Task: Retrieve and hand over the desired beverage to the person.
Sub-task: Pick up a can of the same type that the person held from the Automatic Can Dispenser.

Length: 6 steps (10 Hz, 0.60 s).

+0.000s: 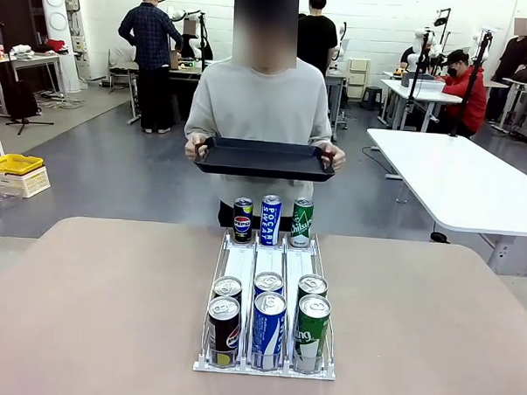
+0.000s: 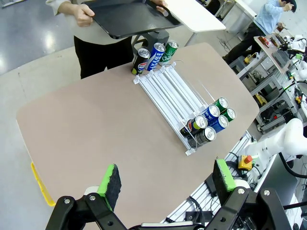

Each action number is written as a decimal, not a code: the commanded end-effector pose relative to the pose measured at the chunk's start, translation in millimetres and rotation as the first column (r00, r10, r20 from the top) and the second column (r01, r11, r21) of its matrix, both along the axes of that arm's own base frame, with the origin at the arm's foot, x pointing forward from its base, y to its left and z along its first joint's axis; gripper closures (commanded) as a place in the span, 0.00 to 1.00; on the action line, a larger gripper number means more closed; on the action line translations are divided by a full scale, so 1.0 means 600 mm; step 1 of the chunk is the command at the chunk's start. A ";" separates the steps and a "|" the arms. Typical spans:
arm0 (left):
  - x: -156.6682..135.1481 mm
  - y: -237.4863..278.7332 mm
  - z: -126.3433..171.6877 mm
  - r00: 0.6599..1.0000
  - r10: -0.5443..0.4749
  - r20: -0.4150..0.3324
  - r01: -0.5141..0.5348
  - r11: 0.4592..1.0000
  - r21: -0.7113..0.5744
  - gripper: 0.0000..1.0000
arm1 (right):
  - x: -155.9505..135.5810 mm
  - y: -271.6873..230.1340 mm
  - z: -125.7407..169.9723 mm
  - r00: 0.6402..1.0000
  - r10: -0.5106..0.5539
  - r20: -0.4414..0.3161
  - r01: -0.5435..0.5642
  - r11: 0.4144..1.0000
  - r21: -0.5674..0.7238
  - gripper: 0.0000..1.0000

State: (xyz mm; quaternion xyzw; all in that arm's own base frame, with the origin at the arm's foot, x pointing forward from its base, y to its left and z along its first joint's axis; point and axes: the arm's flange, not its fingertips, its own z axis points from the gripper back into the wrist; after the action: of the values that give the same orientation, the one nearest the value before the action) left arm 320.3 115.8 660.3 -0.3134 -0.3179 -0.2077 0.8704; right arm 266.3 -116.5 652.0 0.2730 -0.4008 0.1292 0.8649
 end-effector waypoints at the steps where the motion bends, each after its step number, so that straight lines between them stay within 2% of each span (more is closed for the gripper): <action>1: 0.000 0.003 0.001 1.000 -0.007 0.012 0.007 1.000 -0.011 0.00 | 0.006 -0.002 -0.002 1.000 -0.006 0.007 0.006 1.000 0.012 0.00; 6: 0.000 0.003 0.001 1.000 -0.007 0.012 0.007 1.000 -0.011 0.00 | 0.006 -0.002 -0.002 1.000 -0.006 0.007 0.006 1.000 0.012 0.00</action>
State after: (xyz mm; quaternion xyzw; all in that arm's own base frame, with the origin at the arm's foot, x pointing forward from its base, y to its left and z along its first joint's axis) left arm 320.3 115.8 660.3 -0.3134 -0.3179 -0.2077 0.8704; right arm 266.3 -116.5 652.0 0.2730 -0.4008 0.1292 0.8649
